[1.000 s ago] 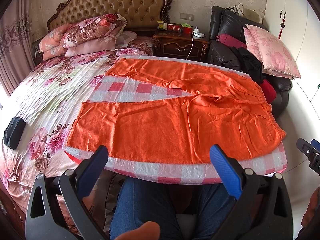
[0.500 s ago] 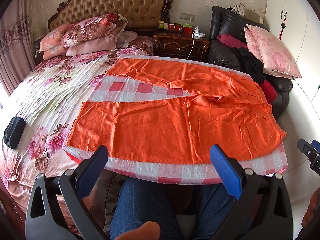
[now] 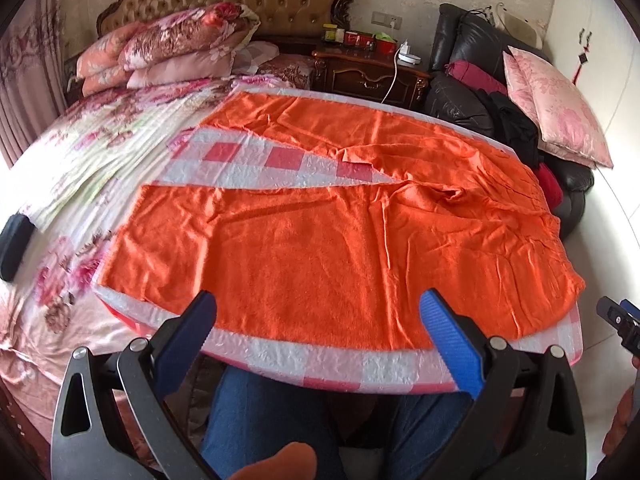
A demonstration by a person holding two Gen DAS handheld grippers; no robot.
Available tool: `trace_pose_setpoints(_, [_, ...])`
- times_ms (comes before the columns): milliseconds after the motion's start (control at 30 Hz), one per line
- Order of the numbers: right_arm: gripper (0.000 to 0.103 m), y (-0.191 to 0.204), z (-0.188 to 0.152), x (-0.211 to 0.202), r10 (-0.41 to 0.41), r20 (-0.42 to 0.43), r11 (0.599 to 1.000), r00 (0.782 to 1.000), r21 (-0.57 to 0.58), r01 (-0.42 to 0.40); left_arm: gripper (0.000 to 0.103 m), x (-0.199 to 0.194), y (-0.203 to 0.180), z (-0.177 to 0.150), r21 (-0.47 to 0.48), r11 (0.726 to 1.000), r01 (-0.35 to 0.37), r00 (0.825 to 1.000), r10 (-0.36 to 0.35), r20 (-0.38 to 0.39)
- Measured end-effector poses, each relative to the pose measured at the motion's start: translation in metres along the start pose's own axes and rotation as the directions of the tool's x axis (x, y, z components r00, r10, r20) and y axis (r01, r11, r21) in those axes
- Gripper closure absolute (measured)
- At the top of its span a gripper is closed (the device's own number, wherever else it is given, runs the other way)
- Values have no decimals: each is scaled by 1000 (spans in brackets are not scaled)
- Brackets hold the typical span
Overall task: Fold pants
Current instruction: 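Grasp the elastic waistband with the right gripper while the left gripper grasps the leg hem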
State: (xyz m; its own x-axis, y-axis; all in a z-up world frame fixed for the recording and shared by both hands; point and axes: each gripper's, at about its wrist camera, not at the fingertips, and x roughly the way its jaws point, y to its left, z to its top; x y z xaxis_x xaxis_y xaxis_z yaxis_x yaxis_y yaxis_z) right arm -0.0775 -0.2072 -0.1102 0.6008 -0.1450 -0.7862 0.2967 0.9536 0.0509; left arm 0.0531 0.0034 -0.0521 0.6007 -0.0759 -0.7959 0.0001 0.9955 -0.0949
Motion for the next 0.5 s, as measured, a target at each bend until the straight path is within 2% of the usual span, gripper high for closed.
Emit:
trace_pose_setpoints(67, [11, -16, 18, 26, -23, -29, 1000, 999, -13, 23, 2, 19, 4, 1, -26, 999, 34, 999, -34, -17])
trace_pose_setpoints(200, [11, -57, 88, 93, -51, -64, 994, 997, -100, 44, 2, 49, 19, 1, -86, 993, 85, 996, -87, -24])
trace_pose_setpoints(267, [11, -72, 124, 124, -25, -86, 992, 996, -128, 13, 2, 57, 28, 2, -114, 990, 88, 996, -91, -20])
trace_pose_setpoints(400, [11, -85, 204, 197, -73, -127, 975, 989, -219, 44, 2, 66, 50, 2, -174, 981, 83, 996, -85, -2])
trace_pose_setpoints(500, [11, -91, 258, 245, -105, -115, 965, 988, -254, 73, 2, 72, 66, 5, -181, 981, 69, 996, -78, -42])
